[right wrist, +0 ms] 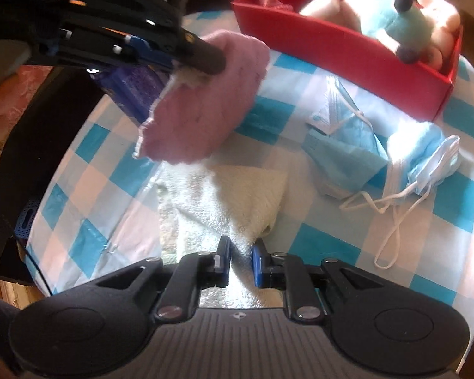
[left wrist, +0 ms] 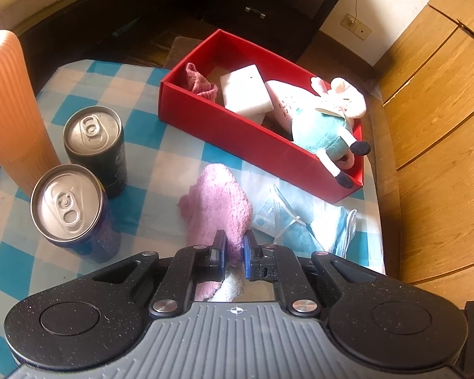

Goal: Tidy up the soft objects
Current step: 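Carry the purple cloth with the left tool while the right tool carries the towel to the box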

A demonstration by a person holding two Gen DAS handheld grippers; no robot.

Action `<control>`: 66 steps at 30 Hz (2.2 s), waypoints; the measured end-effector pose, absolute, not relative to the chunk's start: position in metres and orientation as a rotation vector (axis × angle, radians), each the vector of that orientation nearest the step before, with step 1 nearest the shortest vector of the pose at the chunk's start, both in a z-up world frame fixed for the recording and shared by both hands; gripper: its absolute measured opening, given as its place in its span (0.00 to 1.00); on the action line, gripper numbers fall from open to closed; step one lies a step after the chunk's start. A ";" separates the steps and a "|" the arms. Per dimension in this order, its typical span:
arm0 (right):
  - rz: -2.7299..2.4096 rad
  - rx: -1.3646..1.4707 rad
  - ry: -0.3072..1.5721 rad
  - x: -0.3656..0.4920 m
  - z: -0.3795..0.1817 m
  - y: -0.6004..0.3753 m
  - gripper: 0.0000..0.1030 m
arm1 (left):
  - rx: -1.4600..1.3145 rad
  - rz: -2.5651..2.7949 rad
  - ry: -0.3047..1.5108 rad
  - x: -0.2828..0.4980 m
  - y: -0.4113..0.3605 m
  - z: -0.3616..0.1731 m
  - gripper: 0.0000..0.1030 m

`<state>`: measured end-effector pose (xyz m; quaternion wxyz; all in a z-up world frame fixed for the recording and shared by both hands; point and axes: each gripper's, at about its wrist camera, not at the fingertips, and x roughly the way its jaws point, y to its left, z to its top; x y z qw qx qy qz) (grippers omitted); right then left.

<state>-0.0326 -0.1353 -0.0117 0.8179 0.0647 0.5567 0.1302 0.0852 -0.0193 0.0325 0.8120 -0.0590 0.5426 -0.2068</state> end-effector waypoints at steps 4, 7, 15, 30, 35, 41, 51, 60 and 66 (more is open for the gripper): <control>0.293 0.182 1.169 -0.033 -0.003 -0.138 0.00 | -0.121 -0.448 1.157 0.085 -0.017 0.034 0.07; 0.289 0.223 1.146 -0.032 0.007 -0.144 0.00 | -0.129 -0.447 1.151 0.086 -0.014 0.037 0.07; 0.290 0.357 1.074 -0.036 0.033 -0.168 0.00 | -0.131 -0.453 1.146 0.084 -0.013 0.039 0.08; 0.282 0.483 0.916 -0.034 0.078 -0.198 0.00 | -0.132 -0.480 1.124 0.081 -0.018 0.048 0.09; 0.289 0.376 1.075 -0.038 0.054 -0.187 0.00 | -0.089 -0.487 1.147 0.077 -0.022 0.039 0.10; 0.138 0.185 1.189 -0.042 0.006 -0.178 0.47 | -0.062 -0.498 1.174 0.071 -0.024 0.029 0.10; 0.189 0.174 1.263 -0.032 -0.025 -0.160 0.00 | -0.006 -0.487 1.177 0.070 -0.029 0.023 0.10; 0.275 0.359 1.142 -0.043 0.017 -0.173 0.00 | -0.028 -0.491 1.161 0.069 -0.024 0.032 0.12; 0.277 0.458 0.993 -0.043 0.059 -0.196 0.00 | -0.058 -0.509 1.136 0.070 -0.025 0.043 0.12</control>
